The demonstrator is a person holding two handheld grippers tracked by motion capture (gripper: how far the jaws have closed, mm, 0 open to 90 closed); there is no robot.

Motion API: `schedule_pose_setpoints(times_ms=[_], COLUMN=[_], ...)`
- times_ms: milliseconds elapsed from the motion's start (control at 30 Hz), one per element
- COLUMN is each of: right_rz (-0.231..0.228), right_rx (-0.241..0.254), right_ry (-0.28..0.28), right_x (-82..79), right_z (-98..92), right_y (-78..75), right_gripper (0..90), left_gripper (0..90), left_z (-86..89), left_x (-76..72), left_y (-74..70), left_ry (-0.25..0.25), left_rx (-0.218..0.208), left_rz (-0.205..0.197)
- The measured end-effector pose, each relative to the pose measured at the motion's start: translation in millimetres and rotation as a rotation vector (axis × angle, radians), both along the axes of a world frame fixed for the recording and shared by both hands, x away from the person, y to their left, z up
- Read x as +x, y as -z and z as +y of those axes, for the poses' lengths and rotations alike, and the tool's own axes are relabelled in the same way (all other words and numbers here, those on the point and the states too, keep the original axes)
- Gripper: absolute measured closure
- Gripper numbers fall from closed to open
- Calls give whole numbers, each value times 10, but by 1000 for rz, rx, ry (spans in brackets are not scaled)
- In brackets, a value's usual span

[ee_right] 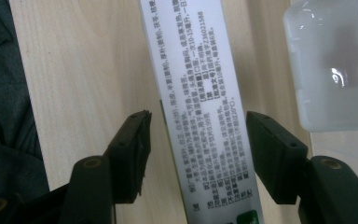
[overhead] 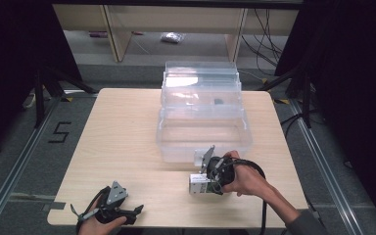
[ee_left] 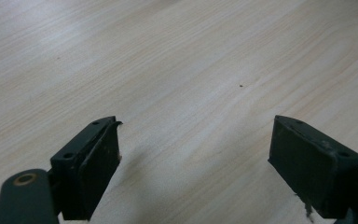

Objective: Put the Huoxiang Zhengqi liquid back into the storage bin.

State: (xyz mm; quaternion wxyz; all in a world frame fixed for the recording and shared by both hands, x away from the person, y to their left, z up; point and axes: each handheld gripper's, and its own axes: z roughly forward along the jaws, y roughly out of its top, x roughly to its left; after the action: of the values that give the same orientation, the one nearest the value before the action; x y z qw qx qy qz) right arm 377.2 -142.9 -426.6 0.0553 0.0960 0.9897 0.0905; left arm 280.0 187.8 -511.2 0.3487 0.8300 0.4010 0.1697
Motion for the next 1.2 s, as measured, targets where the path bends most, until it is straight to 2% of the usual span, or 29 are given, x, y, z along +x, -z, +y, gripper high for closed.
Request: schedule_pose_setpoints(times_ms=[67,100,200,233,267,300,333,367,400,433,467,500,533,567,600,633,667,700,733,767,800,833,900,1000,1067,1100,1133,1167,1200], right_rz=[-1,12,20,17,17,19,28,22,22,21,21,35,34,26,35,17,28,28,24,33,33,28,41,44,42,44,44,39,41], right_rx=[-5,-20,-30,-38,-38,-51,-61,-63,-63,-77,-77,-89,-96,-102,-119,-120,-118,-118,-115,-124,-124,-127,-138,-128,-127,-127,-127,-134,-126], right_ry=[-13,13,-3,-32,-32,-13,-17,-14,-14,-52,-52,-26,-36,-81,-78,-99,-76,-76,-101,-82,-82,-94,-91,-95,-118,-112,-112,-117,-91], right_x=[2,-17,-2,20,20,18,24,26,26,43,43,20,16,28,18,23,12,12,29,13,13,16,-7,-6,12,11,11,13,4], right_z=[16,27,44,50,50,50,59,58,58,66,66,79,89,102,126,131,126,126,123,133,133,133,139,133,126,118,118,115,100], right_y=[20,14,43,52,52,64,60,63,63,67,67,54,50,56,41,42,43,43,48,39,39,39,15,-18,-86,-107,-107,-138,-190], right_gripper=[468,477,511,523,523,550,561,566,566,585,585,597,612,633,637,640,642,642,646,647,647,648,649,649,650,649,649,650,650], left_gripper=[155,155,155,155,155,155,155,155,155,155,155,155,155,155,155,155,155,155,155,155,155,155,155,155,155,155,155,156,156], left_z=[8,7,-1,9,9,8,-1,18,18,18,18,19,-1,-1,9,10,10,-2,-5,0,0,9,0,-1,1,1,13,0,1], left_x=[0,0,-1,1,1,2,-5,-2,-2,-2,-2,-1,-5,-5,-4,1,1,-5,-7,-6,-6,-1,-5,-6,-6,-6,-1,-6,-7], left_y=[-6,-4,0,-7,-7,-4,-4,-16,-16,-15,-15,-17,-8,-6,-11,-7,-7,-4,-3,-8,-8,-12,-7,-5,-8,-8,-16,-8,-9], left_ry=[11,9,0,13,13,9,3,21,21,20,20,21,-2,6,13,11,11,2,1,3,3,4,3,3,5,5,12,-2,0], left_rx=[12,10,0,18,18,11,-7,19,19,18,18,20,-3,-8,10,14,14,-8,-15,-6,-6,16,-8,-6,-6,-6,15,-5,-4], left_rz=[3,4,0,5,5,3,3,9,9,8,8,8,3,2,5,3,3,2,-1,4,4,3,2,0,2,2,8,2,4])
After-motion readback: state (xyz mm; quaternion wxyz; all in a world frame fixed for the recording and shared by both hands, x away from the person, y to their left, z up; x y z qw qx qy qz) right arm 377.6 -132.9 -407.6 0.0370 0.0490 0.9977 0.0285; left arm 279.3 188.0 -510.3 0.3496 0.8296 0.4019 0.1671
